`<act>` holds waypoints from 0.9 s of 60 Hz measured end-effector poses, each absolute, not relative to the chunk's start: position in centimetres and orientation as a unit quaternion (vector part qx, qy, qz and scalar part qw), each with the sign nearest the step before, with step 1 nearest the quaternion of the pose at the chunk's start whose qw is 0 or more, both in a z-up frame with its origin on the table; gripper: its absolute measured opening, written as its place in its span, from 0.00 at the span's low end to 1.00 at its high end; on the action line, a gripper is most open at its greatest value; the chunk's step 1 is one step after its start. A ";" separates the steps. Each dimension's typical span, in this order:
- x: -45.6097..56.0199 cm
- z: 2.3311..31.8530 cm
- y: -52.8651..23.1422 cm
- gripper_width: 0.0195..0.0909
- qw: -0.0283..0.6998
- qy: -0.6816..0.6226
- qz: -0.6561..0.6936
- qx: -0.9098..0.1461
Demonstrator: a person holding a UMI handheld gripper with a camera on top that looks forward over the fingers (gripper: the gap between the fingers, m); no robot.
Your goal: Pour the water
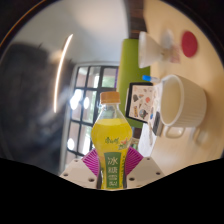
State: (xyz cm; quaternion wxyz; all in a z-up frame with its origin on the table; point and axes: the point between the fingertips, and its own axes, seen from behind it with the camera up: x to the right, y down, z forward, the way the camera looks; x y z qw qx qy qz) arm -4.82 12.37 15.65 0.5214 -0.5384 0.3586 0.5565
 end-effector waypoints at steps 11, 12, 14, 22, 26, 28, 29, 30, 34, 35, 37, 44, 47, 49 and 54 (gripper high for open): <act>-2.8 16.6 11.4 0.12 0.383 0.486 0.673 -0.406; -2.6 16.6 11.7 0.12 0.374 0.495 0.676 -0.398; -2.3 16.4 11.5 0.12 0.360 0.507 0.682 -0.384; -1.8 17.1 10.9 0.14 0.324 0.534 0.701 -0.343; -2.0 17.0 10.3 0.14 0.305 0.536 0.710 -0.339; -2.5 16.7 9.5 0.14 0.296 0.543 0.711 -0.335; -2.6 16.6 9.8 0.14 0.292 0.548 0.709 -0.335; -2.7 16.5 9.8 0.14 0.291 0.551 0.707 -0.335; -2.9 16.4 9.4 0.14 0.296 0.548 0.702 -0.344; -3.2 16.4 8.3 0.14 0.300 0.545 0.702 -0.347; -3.0 16.1 8.9 0.13 0.307 0.535 0.702 -0.357; -4.4 19.9 6.0 0.14 0.394 0.447 0.675 -0.435; -4.2 22.6 4.4 0.13 0.474 0.376 0.637 -0.478; -3.5 25.1 2.3 0.14 0.536 0.327 0.598 -0.498; -0.5 30.8 -1.5 0.14 0.689 0.208 0.456 -0.523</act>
